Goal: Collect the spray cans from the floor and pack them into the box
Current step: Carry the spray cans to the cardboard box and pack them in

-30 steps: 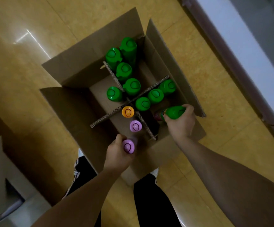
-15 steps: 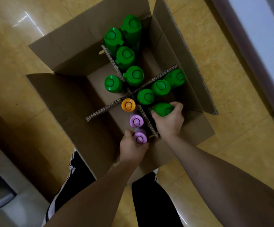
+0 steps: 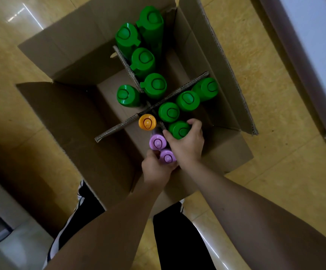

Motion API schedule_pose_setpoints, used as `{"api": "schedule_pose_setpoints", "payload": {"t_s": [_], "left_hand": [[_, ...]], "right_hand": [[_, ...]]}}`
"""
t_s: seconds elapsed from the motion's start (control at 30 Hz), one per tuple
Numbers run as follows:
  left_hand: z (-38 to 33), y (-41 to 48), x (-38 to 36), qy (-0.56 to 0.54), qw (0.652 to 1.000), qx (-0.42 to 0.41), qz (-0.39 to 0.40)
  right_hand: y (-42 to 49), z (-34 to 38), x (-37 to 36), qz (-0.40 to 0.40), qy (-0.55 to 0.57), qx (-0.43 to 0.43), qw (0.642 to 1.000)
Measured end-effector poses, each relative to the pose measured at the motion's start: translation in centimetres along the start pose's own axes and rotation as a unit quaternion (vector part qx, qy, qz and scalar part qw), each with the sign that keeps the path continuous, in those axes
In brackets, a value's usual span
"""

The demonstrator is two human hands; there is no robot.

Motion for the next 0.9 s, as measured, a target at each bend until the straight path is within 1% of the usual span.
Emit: {"api": "schedule_pose_setpoints", "payload": {"t_s": [0.1,0.27,0.37,0.57,0.67,0.73,0.83,0.9], "left_hand": [[0.5,0.1,-0.2,-0.001,1.0,0.007,0.005],[1.4,0.4,0.1,-0.002,0.999,0.028,0.035],[1.6,0.4,0.5,0.036,0.997,0.038,0.061],[0.0,-0.7,3.7,0.161,0.981,0.067,0.087],[-3.4,-2.5,6.4,0.22,0.97,0.052,0.088],[-8.1,-4.2,8.7,0.243,0.966,0.009,0.086],[-16.9,-6.7,12.5,0.259,0.963,-0.055,0.058],[-23.2,-8.9,15.2,0.266,0.958,-0.103,0.022]], "right_hand": [[0.0,-0.1,-0.1,0.002,-0.004,0.003,1.0],[-0.1,-0.2,-0.2,0.007,-0.019,0.007,1.0],[-0.4,-0.2,-0.2,0.01,-0.025,0.002,1.0],[-2.1,1.2,1.4,0.02,-0.078,-0.01,0.997],[-3.5,2.9,3.6,0.01,-0.1,-0.031,0.994],[-5.0,5.6,6.0,0.004,-0.103,-0.031,0.994],[-7.3,11.4,10.0,-0.001,-0.129,0.01,0.992],[-9.0,15.8,13.1,-0.008,-0.139,0.044,0.989]]}}
Point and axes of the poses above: each hand's wrist, its own y-axis towards the middle knuckle, its own x-axis out of the back of the hand, z = x × y, the point moved 9 cm from there along y, towards the middle knuckle, and after that the axes turned 6 degrees about -y, right-handed, at the moved point
